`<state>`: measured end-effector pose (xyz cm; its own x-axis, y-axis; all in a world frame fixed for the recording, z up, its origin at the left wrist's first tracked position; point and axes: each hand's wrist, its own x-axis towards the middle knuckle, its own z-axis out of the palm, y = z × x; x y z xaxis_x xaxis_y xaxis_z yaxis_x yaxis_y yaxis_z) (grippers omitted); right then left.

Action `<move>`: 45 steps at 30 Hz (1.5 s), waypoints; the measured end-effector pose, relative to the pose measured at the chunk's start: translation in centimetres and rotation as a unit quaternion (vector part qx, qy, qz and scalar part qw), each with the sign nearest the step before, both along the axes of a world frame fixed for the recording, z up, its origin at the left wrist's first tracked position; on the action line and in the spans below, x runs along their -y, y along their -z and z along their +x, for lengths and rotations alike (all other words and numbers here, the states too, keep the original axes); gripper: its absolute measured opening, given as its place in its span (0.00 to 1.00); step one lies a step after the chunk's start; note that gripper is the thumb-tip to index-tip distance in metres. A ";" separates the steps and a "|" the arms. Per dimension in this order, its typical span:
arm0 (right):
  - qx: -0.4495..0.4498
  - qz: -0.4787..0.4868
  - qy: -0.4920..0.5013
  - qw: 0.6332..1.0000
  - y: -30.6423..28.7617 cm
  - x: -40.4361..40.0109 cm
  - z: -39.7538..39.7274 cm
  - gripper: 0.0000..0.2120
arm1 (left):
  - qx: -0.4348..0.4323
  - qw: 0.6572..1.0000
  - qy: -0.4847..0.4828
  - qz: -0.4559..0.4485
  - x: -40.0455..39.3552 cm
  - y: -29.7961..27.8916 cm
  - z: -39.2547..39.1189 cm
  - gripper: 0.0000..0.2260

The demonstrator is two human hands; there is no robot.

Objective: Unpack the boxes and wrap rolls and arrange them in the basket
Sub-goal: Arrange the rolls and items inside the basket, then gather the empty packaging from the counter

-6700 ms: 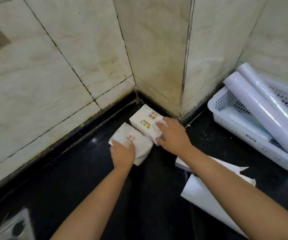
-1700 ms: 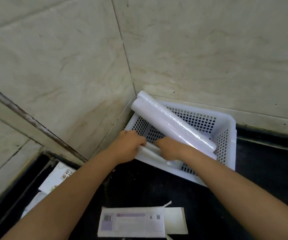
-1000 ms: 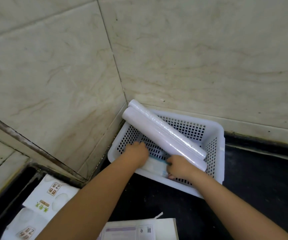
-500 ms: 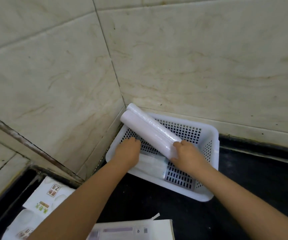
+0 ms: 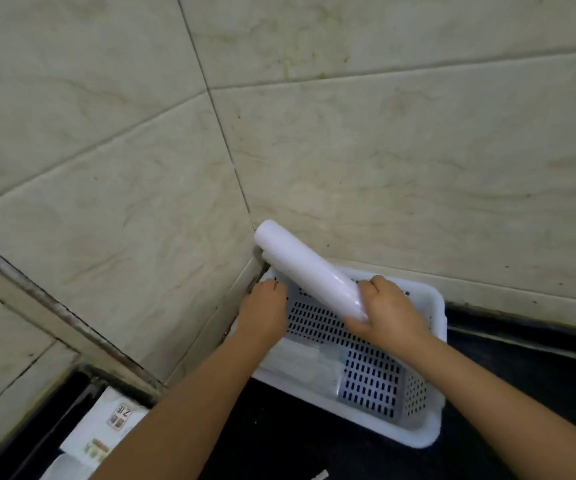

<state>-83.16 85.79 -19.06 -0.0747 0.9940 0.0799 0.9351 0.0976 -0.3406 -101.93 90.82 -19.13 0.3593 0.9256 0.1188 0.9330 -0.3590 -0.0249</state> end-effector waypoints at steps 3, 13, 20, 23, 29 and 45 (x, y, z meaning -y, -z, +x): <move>0.010 0.033 0.021 0.999 -2.1 -1.0 1.9 0.21 | -0.043 0.996 0.073 -0.003 -1.7 1.0 2.8 0.29; 0.011 -0.023 -0.027 0.999 -1.0 -4.1 1.2 0.21 | -0.152 0.983 0.103 0.007 -2.0 2.1 3.3 0.14; 0.012 -0.059 -0.031 0.998 3.3 -5.4 -0.1 0.25 | -0.136 0.974 0.165 0.076 -0.6 2.1 1.5 0.16; 0.005 -0.039 -0.020 0.999 5.1 -4.7 0.2 0.26 | -0.146 0.972 0.162 0.085 -1.0 2.4 1.9 0.18; 0.043 -0.068 0.017 0.997 7.4 -3.3 0.2 0.27 | -0.124 0.984 0.099 0.080 -1.1 2.6 2.7 0.16; -0.129 0.092 -0.231 0.960 3.7 17.7 -2.8 0.11 | 0.017 0.984 0.136 -0.109 17.8 3.3 -6.6 0.26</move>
